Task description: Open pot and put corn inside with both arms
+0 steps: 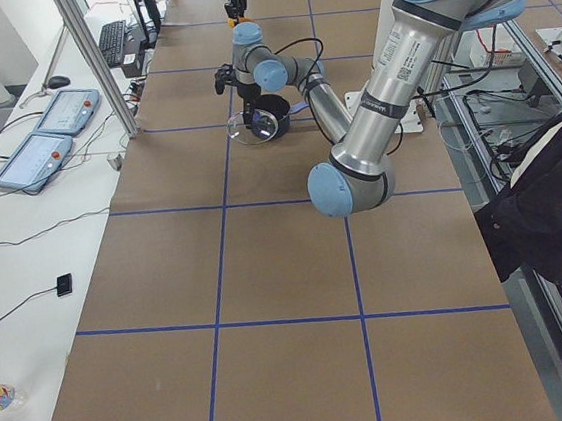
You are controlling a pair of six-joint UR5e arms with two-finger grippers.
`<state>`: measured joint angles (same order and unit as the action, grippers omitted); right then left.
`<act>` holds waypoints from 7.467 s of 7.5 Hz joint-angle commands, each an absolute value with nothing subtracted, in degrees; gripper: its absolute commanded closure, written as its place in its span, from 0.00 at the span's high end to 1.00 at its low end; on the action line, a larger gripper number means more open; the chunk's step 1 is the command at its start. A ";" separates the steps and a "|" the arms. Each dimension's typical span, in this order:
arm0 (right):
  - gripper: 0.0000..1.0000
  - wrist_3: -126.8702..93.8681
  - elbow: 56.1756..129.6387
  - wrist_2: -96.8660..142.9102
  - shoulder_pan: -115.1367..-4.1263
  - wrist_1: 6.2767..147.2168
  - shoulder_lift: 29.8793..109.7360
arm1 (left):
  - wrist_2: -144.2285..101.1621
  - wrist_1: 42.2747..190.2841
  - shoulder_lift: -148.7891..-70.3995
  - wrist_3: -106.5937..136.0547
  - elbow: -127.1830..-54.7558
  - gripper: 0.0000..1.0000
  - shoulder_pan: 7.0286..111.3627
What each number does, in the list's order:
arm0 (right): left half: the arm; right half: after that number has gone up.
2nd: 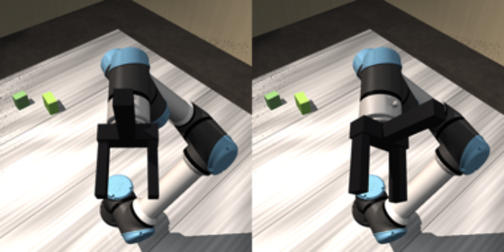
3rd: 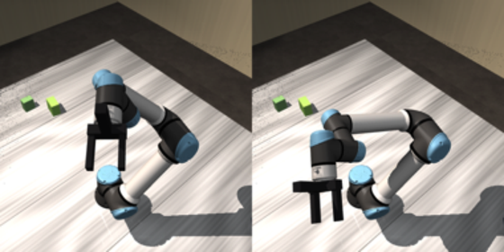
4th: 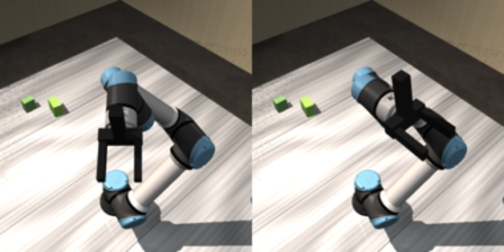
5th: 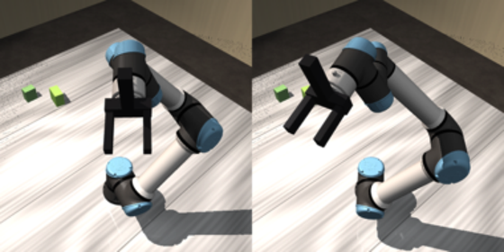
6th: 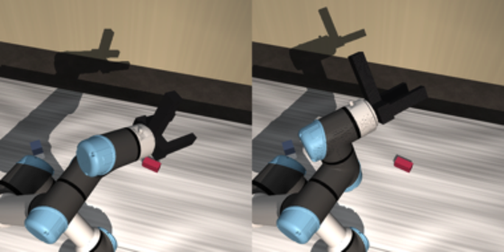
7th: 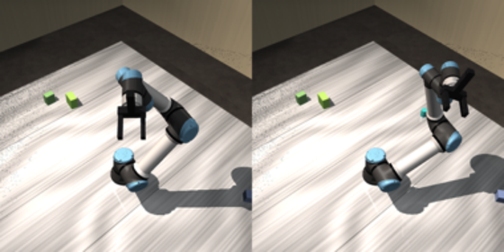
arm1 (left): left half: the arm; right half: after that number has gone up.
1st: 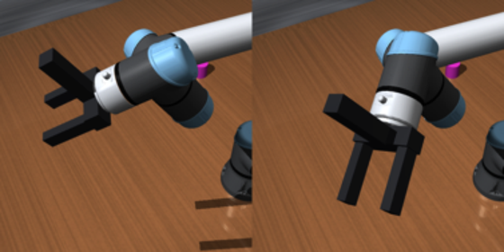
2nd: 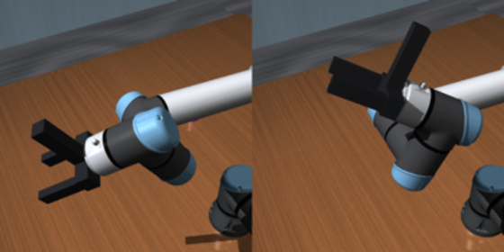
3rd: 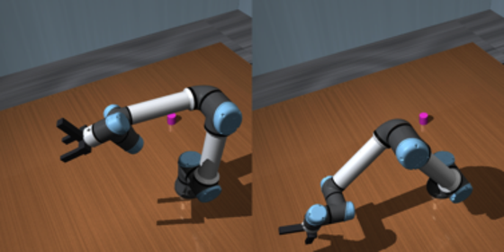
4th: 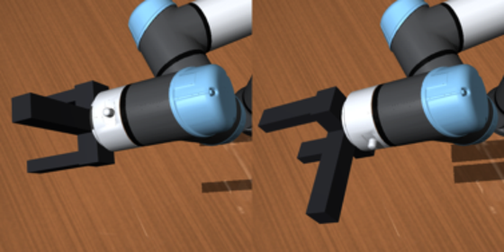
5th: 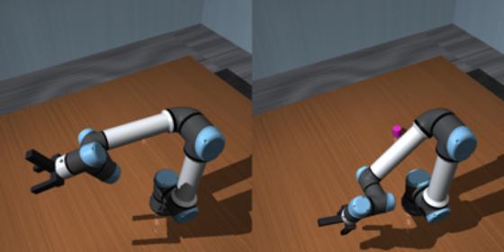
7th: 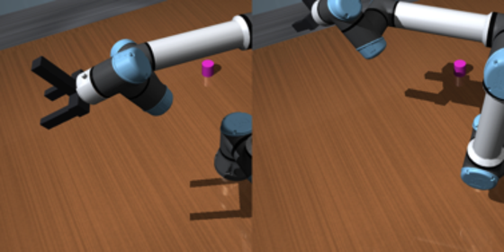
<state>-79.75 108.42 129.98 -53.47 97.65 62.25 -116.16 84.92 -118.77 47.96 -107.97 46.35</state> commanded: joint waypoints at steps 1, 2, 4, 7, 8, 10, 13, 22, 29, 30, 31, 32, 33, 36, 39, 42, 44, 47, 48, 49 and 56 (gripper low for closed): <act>0.32 -89.26 107.76 123.61 -45.12 97.73 56.28 | -117.33 87.17 -112.00 39.41 -108.02 0.52 50.78; 0.32 -91.82 107.14 122.27 -43.00 97.73 54.25 | -118.12 91.80 -108.23 37.46 -107.50 0.52 52.02; 0.33 -94.47 104.95 119.37 -39.66 97.82 50.03 | -120.65 100.59 -101.89 32.02 -104.34 0.52 55.00; 0.33 -95.53 100.65 116.55 -36.22 97.65 44.93 | -123.75 108.17 -93.80 27.86 -103.54 0.52 57.22; 0.33 -95.71 98.63 115.67 -35.60 97.56 43.09 | -123.75 111.15 -92.30 27.86 -102.32 0.53 57.22; 0.32 -95.80 97.56 113.83 -34.02 97.38 42.54 | -123.75 117.92 -90.80 27.95 -98.02 0.53 57.13; 0.32 -95.19 91.26 111.18 -31.73 92.41 42.28 | -123.75 119.62 -89.74 28.56 -97.55 0.53 57.22; 1.00 -90.70 88.33 105.91 -30.84 88.59 41.49 | -123.14 120.67 -88.86 28.74 -96.51 0.53 56.34; 1.00 -89.03 90.79 111.53 -37.08 88.77 41.66 | -122.17 120.67 -89.03 28.48 -95.10 0.65 54.23; 1.00 -88.16 91.40 111.45 -37.35 88.77 41.92 | -121.12 120.76 -89.29 28.56 -94.49 0.66 53.62; 1.00 -87.89 92.28 111.62 -37.44 88.77 42.62 | -121.03 120.76 -89.47 28.56 -94.22 0.66 53.44; 1.00 -87.89 92.29 111.62 -37.62 88.86 42.63 | -121.11 120.85 -89.65 28.56 -94.22 0.70 53.44; 1.00 -87.89 92.37 111.62 -37.62 88.86 42.98 | -121.11 120.85 -89.82 28.65 -94.22 0.80 53.44; 1.00 -87.19 94.55 113.37 -39.19 88.86 46.11 | -121.99 120.85 -89.91 28.57 -95.18 0.97 53.61; 1.00 -74.67 101.68 122.47 -51.02 88.33 57.37 | -131.41 119.88 -89.03 27.86 -99.06 0.98 63.13; 1.00 -59.63 100.29 133.93 -65.00 88.42 65.27 | -142.53 117.53 -89.03 18.07 -97.04 0.98 75.89; 1.00 -46.12 100.20 133.95 -70.11 88.33 71.86 | -142.82 106.32 -89.30 2.36 -96.42 0.98 81.88; 1.00 -26.07 99.67 133.95 -78.29 88.94 79.52 | -142.56 100.90 -89.91 -5.35 -95.98 0.98 85.25; 1.00 -22.97 99.41 134.03 -80.75 88.34 82.41 | -142.56 100.99 -89.91 -5.71 -95.72 0.98 85.51; 1.00 -19.81 99.40 133.51 -82.08 88.24 85.40 | -142.73 100.99 -89.91 -5.80 -95.80 0.98 86.13; 1.00 -17.84 98.52 137.81 -87.45 88.33 88.59 | -142.91 101.07 -89.82 -6.24 -96.42 0.98 87.45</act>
